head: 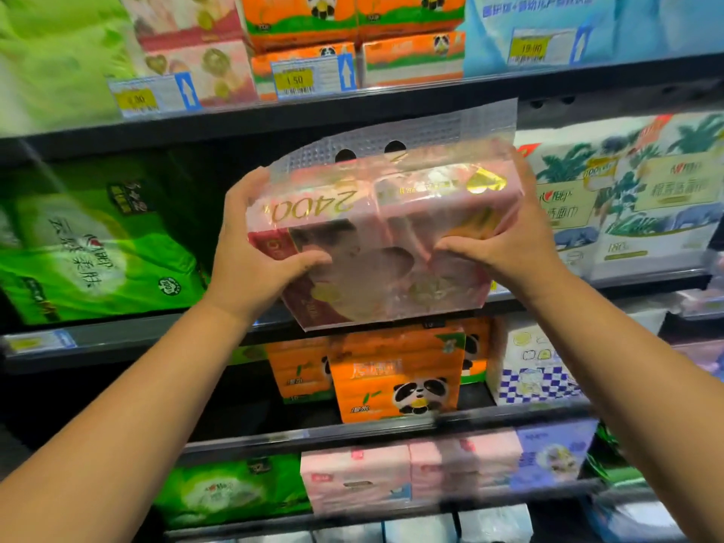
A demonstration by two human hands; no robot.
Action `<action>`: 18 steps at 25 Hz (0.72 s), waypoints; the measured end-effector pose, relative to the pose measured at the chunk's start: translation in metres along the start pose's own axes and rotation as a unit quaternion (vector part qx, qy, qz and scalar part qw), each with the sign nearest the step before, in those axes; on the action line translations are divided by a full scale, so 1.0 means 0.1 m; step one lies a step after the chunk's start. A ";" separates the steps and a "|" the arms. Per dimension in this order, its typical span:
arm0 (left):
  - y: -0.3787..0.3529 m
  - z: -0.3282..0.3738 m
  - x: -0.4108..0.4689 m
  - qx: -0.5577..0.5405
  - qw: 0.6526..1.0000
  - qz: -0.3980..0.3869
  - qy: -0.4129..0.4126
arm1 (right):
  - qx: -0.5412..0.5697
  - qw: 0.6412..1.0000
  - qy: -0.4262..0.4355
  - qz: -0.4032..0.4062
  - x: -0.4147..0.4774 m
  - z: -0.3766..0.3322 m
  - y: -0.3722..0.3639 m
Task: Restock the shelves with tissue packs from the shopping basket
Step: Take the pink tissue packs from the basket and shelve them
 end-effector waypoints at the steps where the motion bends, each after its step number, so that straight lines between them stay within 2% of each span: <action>1: -0.03 -0.04 -0.02 0.021 1.000 0.006 -0.008 | -0.016 1.000 -0.006 -0.002 0.02 0.06 0.00; 4: -0.09 -0.08 -0.04 0.051 0.998 0.020 -0.032 | -0.039 0.999 -0.027 -0.003 0.04 0.20 0.01; 8: -0.11 0.01 0.02 0.075 0.989 0.032 -0.120 | -0.014 1.000 -0.014 0.019 0.06 0.22 0.02; 10: -0.11 -0.03 0.07 0.086 0.987 0.036 -0.130 | -0.010 1.000 -0.010 0.025 0.08 0.24 -0.02; 14: -0.19 -0.33 0.11 0.126 0.990 0.021 -0.064 | -0.041 0.998 -0.004 0.049 0.09 0.38 -0.15; 18: -0.36 -0.57 0.02 0.158 0.987 0.015 0.017 | -0.090 0.995 -0.015 0.032 0.05 0.59 -0.34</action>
Point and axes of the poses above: each hand's wrist, its own x-axis towards the middle knuckle, its own y-axis out of the back of the hand, z = x × y, the point moved 6 cm from there along x, towards the middle knuckle, and after that the axes turned 9 degrees about z, right-handed, at the moved point
